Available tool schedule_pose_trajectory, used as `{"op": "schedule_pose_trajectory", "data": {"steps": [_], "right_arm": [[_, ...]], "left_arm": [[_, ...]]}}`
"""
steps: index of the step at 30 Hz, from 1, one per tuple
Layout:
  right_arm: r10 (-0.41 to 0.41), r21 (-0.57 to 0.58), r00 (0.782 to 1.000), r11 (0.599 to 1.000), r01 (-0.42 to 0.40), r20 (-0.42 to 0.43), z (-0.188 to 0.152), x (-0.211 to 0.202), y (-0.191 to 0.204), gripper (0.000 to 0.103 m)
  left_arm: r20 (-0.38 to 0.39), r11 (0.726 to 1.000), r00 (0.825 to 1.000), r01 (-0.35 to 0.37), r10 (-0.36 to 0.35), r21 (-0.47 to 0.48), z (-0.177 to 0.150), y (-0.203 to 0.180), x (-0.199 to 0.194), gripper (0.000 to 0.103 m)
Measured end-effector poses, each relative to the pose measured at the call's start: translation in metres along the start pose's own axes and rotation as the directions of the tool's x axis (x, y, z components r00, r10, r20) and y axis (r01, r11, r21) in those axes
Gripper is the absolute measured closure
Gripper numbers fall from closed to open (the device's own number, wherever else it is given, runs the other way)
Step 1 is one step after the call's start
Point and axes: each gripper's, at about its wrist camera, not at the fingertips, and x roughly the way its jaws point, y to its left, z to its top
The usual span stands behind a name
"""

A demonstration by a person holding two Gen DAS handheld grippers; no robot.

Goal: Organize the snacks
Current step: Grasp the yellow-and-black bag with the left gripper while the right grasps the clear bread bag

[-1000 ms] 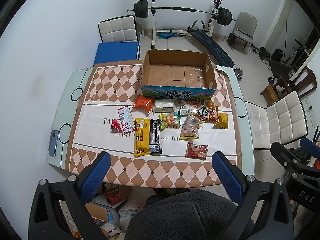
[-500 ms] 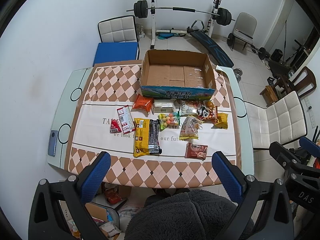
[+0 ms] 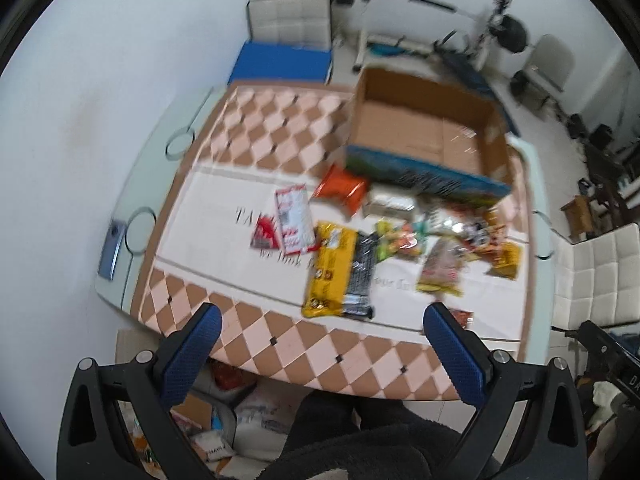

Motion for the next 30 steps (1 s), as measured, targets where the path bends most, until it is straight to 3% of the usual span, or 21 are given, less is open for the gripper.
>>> {"op": "schedule_pose_trajectory", "data": {"steps": [8,17,23,26,30], "right_arm": [[0.031,0.057,0.985,0.998,-0.021,-0.172,0.017,0.130,0.007,0.000],[-0.007,0.096,0.968,0.995,0.032,-0.251,0.033,0.219,0.001,0.000],[0.036,0.181,0.961,0.983,0.015,-0.274,0.050,0.255,-0.003,0.000],[0.038,0.191,0.960,0.981,0.017,-0.279,0.057,0.269,0.004,0.000],[0.005,0.169,0.955,0.984,0.047,-0.297,0.067,0.291,0.016,0.000]], "left_arm": [[-0.202,0.996,0.976,0.066,-0.077,-0.063,0.013,0.018,0.127,0.000],[-0.344,0.993,0.933,0.119,-0.108,0.009,0.030,-0.013,0.247,0.000],[-0.400,0.991,0.911,0.131,-0.104,0.040,0.029,-0.033,0.296,0.000],[-0.396,0.994,0.917,0.088,-0.054,0.070,0.029,-0.037,0.308,0.000],[-0.400,0.993,0.916,0.078,-0.039,0.083,0.030,-0.038,0.320,0.000]]}}
